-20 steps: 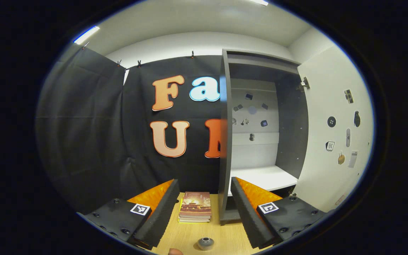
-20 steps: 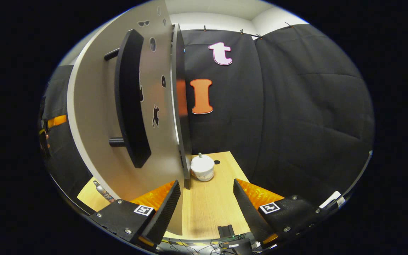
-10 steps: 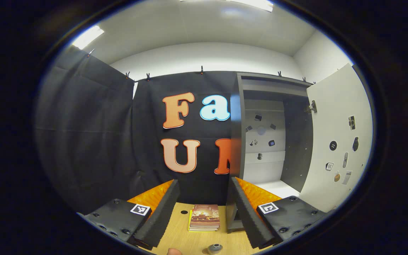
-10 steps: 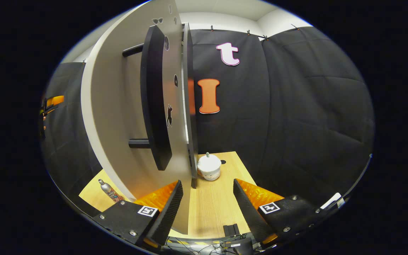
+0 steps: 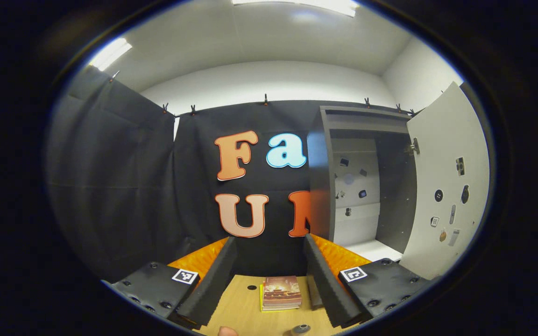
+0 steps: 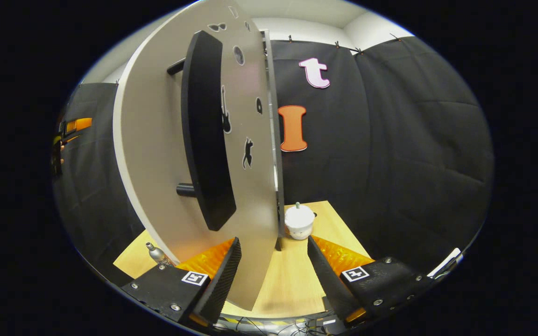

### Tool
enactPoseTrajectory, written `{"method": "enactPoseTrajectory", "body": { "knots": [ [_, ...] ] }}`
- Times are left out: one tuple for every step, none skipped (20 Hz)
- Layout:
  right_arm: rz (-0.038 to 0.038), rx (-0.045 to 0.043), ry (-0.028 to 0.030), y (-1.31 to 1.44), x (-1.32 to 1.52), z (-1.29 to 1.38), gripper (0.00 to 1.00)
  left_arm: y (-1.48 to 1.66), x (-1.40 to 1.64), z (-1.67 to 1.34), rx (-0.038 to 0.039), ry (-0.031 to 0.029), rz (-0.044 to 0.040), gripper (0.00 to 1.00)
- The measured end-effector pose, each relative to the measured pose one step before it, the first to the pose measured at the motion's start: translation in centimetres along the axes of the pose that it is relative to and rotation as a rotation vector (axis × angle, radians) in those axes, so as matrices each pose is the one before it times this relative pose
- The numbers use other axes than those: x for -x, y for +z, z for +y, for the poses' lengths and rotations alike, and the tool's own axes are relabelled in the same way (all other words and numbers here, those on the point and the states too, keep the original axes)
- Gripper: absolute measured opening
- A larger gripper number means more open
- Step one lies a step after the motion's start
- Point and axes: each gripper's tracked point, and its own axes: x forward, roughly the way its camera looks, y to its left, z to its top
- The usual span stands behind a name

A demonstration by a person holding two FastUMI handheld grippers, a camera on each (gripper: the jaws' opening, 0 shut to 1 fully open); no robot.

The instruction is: Open the cabinet door with the right hand, grasp the bottle in the cabinet with the left hand and place it on the coaster, then close the cabinet door with the right hand.

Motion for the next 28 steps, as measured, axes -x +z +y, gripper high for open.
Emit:
{"method": "enactPoseTrajectory", "body": {
  "knots": [
    [-0.00246, -0.00075, 0.00215, 0.010, -0.309, 0.918, 0.89, 0.279, -0.494, 0.839, -0.01112, 0.00018, -0.01088, 0.95],
    [-0.00219, -0.00191, 0.00153, -0.041, -0.307, 1.003, 0.89, 0.004, -0.252, 0.843, -0.01188, 0.00257, -0.00513, 0.95],
    [-0.00263, -0.00575, -0.00158, -0.027, -0.223, 0.876, 0.89, -0.113, -0.397, 0.634, -0.00906, 0.00066, -0.00308, 0.95],
    [-0.00261, -0.00401, 0.00001, -0.121, -0.129, 0.766, 0.89, -0.121, -0.279, 0.606, -0.00367, -0.00208, -0.00023, 0.94],
    [-0.00348, -0.00352, -0.00055, -0.055, -0.266, 0.814, 0.89, -0.263, -0.399, 0.657, 0.00012, -0.00410, 0.00261, 0.94],
    [-0.00735, 0.00131, 0.00010, 0.084, -0.374, 0.720, 0.89, -0.241, -0.308, 0.639, 0.00118, -0.00292, 0.00224, 0.95],
    [-0.00389, -0.00158, -0.00286, 0.045, -0.332, 0.621, 0.89, -0.206, -0.339, 0.996, 0.00368, 0.00478, 0.00166, 0.95],
    [-0.00038, -0.00341, -0.00272, -0.159, -0.333, 0.530, 0.89, -0.224, -0.459, 0.988, 0.00516, 0.00588, 0.00035, 0.95],
    [-0.00084, -0.00331, -0.00110, -0.099, -0.425, 0.548, 0.89, -0.496, -0.319, 0.947, 0.00689, 0.00450, 0.00507, 0.95],
    [-0.00107, -0.00342, -0.00116, -0.088, -0.590, 0.550, 0.89, -0.316, -0.297, 0.771, 0.00625, 0.00073, 0.00663, 0.95],
    [-0.00172, -0.00267, -0.00156, -0.052, -0.468, 0.581, 0.89, -0.384, -0.414, 0.731, 0.00413, 0.00147, 0.00750, 0.95],
    [-0.00188, -0.00250, -0.00492, -0.202, -0.276, 0.440, 0.89, -0.334, -0.429, 0.883, -0.00352, 0.00477, 0.00358, 0.95],
    [-0.00052, -0.00460, -0.00835, -0.088, -0.541, 0.364, 0.89, -0.023, -0.070, 1.010, -0.00676, 0.01245, -0.00313, 0.95],
    [0.00141, -0.00325, -0.00530, -0.224, -0.501, 0.335, 0.98, -0.047, -0.154, 0.893, -0.00471, 0.01172, -0.00404, 0.94],
    [0.00459, -0.00488, -0.00527, -0.266, -0.742, 0.431, 0.89, -0.212, -0.280, 0.631, -0.00008, 0.00579, -0.00241, 0.94],
    [0.00364, -0.00699, -0.00150, -0.317, -0.673, 0.479, 0.90, -0.109, -0.043, 0.455, 0.00073, 0.00228, 0.00046, 0.94],
    [0.00119, -0.00744, 0.00430, -0.301, -0.705, 0.473, 0.90, -0.189, -0.016, 0.435, -0.00117, 0.00147, -0.00066, 0.94],
    [-0.00133, -0.00859, 0.00698, 0.023, -0.776, 0.302, 0.90, 0.089, 0.123, 0.480, -0.00284, 0.00128, -0.00300, 0.95],
    [-0.00061, -0.00418, 0.00991, 0.045, -0.835, 0.376, 0.91, 0.136, 0.069, 0.535, -0.00452, 0.00289, -0.00339, 0.95],
    [0.00252, -0.00304, 0.00663, -0.048, -0.770, 0.556, 0.91, 0.098, 0.000, 0.345, -0.00460, 0.00314, -0.00229, 0.95],
    [-0.00134, -0.00357, 0.00456, 0.041, -0.740, 0.565, 0.91, -0.101, 0.008, 0.376, -0.00265, 0.00546, -0.00207, 0.94],
    [-0.00460, -0.00129, 0.00737, 0.058, -0.621, 0.397, 0.91, 0.131, 0.105, 0.402, 0.00197, 0.00682, -0.00358, 0.94],
    [-0.00255, -0.00118, 0.01008, 0.100, -0.543, 0.315, 0.91, 0.007, 0.232, 0.222, 0.00326, 0.00160, -0.00284, 0.94],
    [-0.00214, 0.00256, 0.01125, -0.153, -0.434, 0.203, 0.91, 0.099, 0.151, 0.302, 0.00180, 0.00221, -0.00037, 0.94],
    [0.00049, 0.00607, 0.00859, -0.052, -0.443, 0.133, 0.91, 0.046, 0.024, 0.362, -0.00389, 0.00406, -0.00009, 0.95],
    [-0.00289, 0.00729, 0.00509, 0.102, 0.025, 0.173, 0.91, 0.126, 0.238, 0.476, -0.00795, 0.00712, -0.00053, 0.94],
    [-0.00348, 0.00996, 0.00300, 0.132, -0.218, 0.139, 0.91, 0.124, 0.129, 0.456, -0.00787, 0.00649, -0.00203, 0.94],
    [-0.00220, 0.00991, 0.00263, 0.035, -0.144, 0.232, 0.91, 0.080, 0.248, 0.308, -0.00661, 0.00551, -0.00209, 0.94]
  ]
}}
